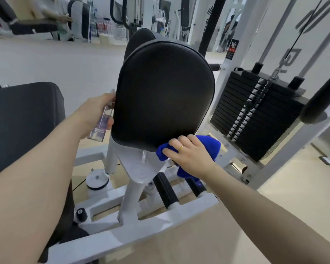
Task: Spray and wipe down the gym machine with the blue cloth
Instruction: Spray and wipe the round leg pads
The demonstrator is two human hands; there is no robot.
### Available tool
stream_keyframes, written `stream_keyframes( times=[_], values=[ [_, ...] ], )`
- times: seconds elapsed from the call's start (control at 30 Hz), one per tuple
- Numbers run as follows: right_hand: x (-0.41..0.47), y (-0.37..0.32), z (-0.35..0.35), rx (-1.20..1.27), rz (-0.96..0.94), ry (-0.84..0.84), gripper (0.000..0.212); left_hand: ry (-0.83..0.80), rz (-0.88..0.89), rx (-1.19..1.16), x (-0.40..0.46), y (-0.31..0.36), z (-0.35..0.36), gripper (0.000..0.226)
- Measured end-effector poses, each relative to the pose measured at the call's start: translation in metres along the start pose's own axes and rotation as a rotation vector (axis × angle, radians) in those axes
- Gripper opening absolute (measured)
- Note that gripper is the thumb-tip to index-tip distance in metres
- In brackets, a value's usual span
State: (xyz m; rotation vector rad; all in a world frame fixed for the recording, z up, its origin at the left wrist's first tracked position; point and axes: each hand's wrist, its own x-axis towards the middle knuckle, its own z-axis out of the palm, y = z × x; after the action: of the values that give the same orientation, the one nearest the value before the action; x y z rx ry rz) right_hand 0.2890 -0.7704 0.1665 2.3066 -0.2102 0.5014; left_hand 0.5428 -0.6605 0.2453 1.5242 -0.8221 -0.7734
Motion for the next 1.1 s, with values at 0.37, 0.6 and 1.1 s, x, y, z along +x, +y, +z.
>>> stream_keyframes(
  times=[0.37,0.6,1.1],
  values=[
    [0.115,0.051,-0.064,0.133,0.737,0.617,0.019,-0.054,0.018,0.113,0.004,0.001,0.002,0.041],
    [0.166,0.024,-0.068,0.051,0.223,0.478,0.018,-0.036,-0.018,-0.02,0.006,0.007,0.011,0.031],
    [0.064,0.113,-0.11,0.817,0.692,0.381,0.023,0.246,-0.059,0.418,0.004,0.041,0.044,0.043]
  ],
)
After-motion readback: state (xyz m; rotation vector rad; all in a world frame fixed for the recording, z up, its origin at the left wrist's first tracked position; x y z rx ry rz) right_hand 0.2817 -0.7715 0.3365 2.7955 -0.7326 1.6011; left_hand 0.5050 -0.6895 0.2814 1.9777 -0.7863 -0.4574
